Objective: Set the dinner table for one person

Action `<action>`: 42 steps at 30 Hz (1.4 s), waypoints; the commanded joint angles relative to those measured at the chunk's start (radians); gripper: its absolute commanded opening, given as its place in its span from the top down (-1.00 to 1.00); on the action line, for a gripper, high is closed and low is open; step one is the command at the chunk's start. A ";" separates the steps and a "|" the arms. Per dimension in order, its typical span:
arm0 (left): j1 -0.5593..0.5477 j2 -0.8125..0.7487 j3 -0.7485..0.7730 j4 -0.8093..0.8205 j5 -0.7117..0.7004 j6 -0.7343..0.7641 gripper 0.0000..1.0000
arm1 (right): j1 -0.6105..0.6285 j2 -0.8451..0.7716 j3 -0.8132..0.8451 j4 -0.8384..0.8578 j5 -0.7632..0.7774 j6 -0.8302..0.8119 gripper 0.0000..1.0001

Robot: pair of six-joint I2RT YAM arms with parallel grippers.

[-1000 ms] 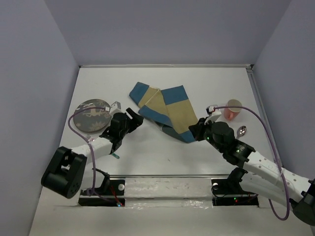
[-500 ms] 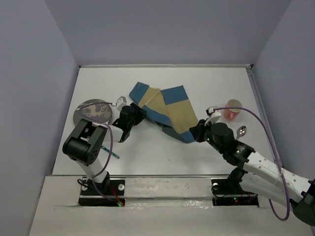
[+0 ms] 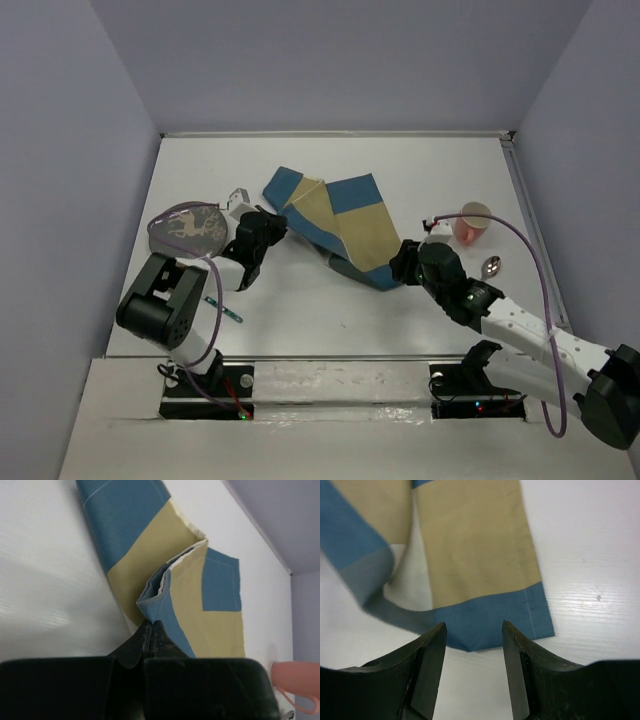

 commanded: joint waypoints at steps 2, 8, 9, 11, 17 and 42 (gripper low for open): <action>0.005 -0.237 -0.085 0.026 -0.063 0.059 1.00 | -0.112 0.125 -0.009 0.041 0.009 0.096 -0.09; -0.035 -0.465 -0.226 -0.059 -0.066 0.090 1.00 | -0.147 0.237 -0.016 0.044 -0.065 0.200 -0.12; -0.035 -0.493 -0.239 -0.077 -0.068 0.093 1.00 | -0.147 0.242 -0.023 0.039 -0.062 0.214 -0.12; -0.051 -0.576 -0.266 -0.120 -0.072 0.101 1.00 | -0.147 0.237 -0.046 0.013 -0.054 0.258 -0.13; -0.069 -0.794 -0.365 -0.217 -0.097 0.107 1.00 | -0.147 0.201 -0.086 -0.064 -0.051 0.363 -0.14; -0.184 -0.941 -0.391 -0.330 -0.156 0.168 1.00 | -0.147 0.335 -0.123 0.065 0.093 0.634 0.69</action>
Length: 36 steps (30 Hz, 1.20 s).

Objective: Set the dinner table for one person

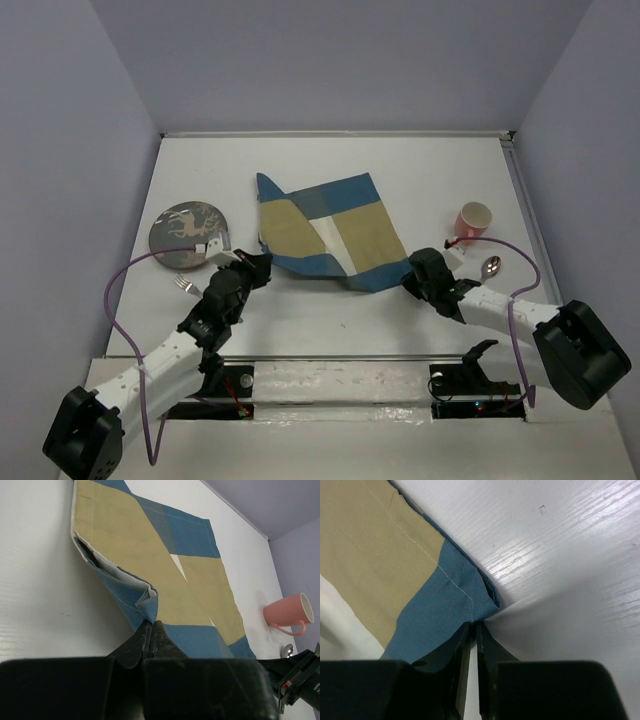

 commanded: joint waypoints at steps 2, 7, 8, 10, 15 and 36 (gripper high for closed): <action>-0.022 -0.027 0.035 0.000 -0.054 0.033 1.00 | -0.002 0.019 -0.014 0.002 0.104 0.031 0.98; -0.036 -0.044 0.145 -0.107 -0.125 0.129 1.00 | -0.002 -0.119 -0.005 -0.003 0.189 -0.097 1.00; -0.036 -0.052 0.170 -0.124 -0.138 0.143 1.00 | -0.002 -0.171 0.003 -0.013 0.196 -0.136 1.00; -0.039 -0.091 0.225 -0.152 -0.144 0.141 1.00 | -0.002 -0.350 0.052 -0.055 0.210 -0.269 1.00; -0.041 -0.132 0.398 -0.206 -0.169 0.180 1.00 | -0.002 -0.553 0.282 -0.230 0.218 -0.429 1.00; 0.210 0.460 0.909 -0.089 -0.009 0.240 1.00 | -0.223 0.086 0.883 0.022 0.052 -0.760 1.00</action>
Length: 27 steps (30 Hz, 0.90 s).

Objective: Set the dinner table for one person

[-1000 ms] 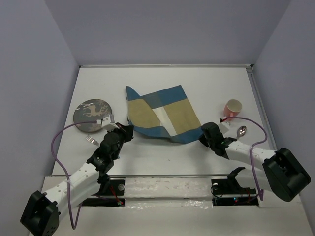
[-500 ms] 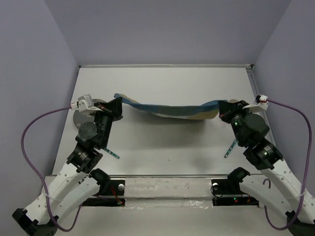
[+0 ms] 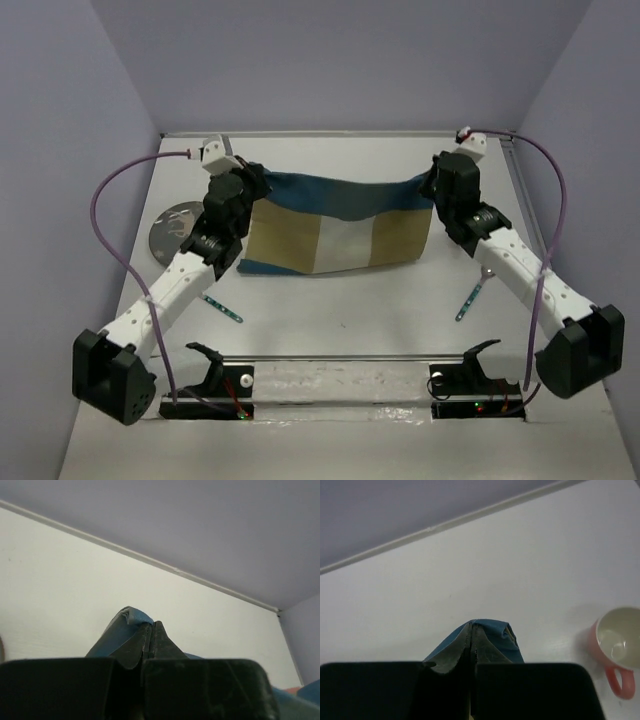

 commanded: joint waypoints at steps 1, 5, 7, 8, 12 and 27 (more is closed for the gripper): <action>0.148 0.079 0.212 0.059 0.104 -0.018 1.00 | -0.080 0.107 0.265 0.139 -0.079 -0.108 1.00; 0.248 0.192 0.428 0.003 0.204 -0.004 1.00 | -0.161 0.217 0.498 0.137 -0.185 -0.144 1.00; 0.265 0.203 0.463 -0.007 0.225 -0.001 1.00 | -0.170 0.234 0.554 0.119 -0.210 -0.150 1.00; 0.269 0.202 0.467 -0.007 0.235 0.002 1.00 | -0.171 0.239 0.574 0.103 -0.205 -0.170 1.00; 0.286 0.168 0.383 0.022 0.265 -0.003 1.00 | -0.171 0.184 0.517 0.100 -0.208 -0.173 1.00; 0.280 0.003 -0.463 0.281 0.282 -0.279 1.00 | -0.149 0.084 -0.404 0.300 -0.374 0.132 1.00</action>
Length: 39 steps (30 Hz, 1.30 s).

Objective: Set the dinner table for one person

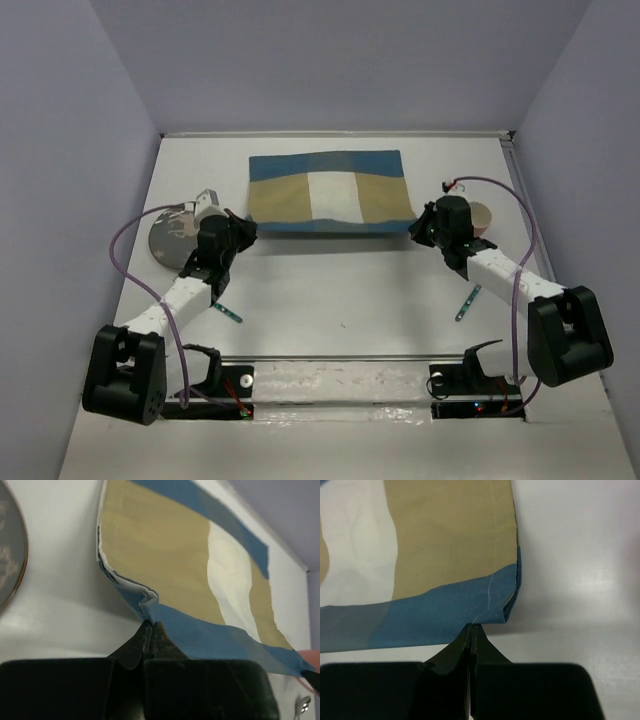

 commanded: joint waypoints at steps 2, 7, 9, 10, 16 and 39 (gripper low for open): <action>0.011 -0.043 -0.174 0.184 -0.032 -0.077 1.00 | -0.002 -0.015 -0.144 0.101 -0.044 0.117 1.00; 0.008 -0.087 -0.295 0.207 -0.030 -0.065 1.00 | 0.007 -0.050 -0.269 0.107 -0.132 0.183 1.00; 0.008 -0.119 -0.336 0.206 -0.020 -0.065 1.00 | 0.007 -0.096 -0.327 0.092 -0.139 0.218 1.00; 0.008 -0.130 -0.336 0.206 -0.020 -0.062 0.99 | 0.007 -0.096 -0.344 0.086 -0.139 0.218 1.00; 0.008 -0.224 -0.422 0.186 -0.001 -0.083 0.85 | 0.007 -0.219 -0.444 0.040 -0.187 0.277 1.00; 0.005 -0.615 -0.453 -0.138 0.011 -0.130 -0.36 | 0.007 -0.364 -0.428 -0.146 -0.176 0.255 0.22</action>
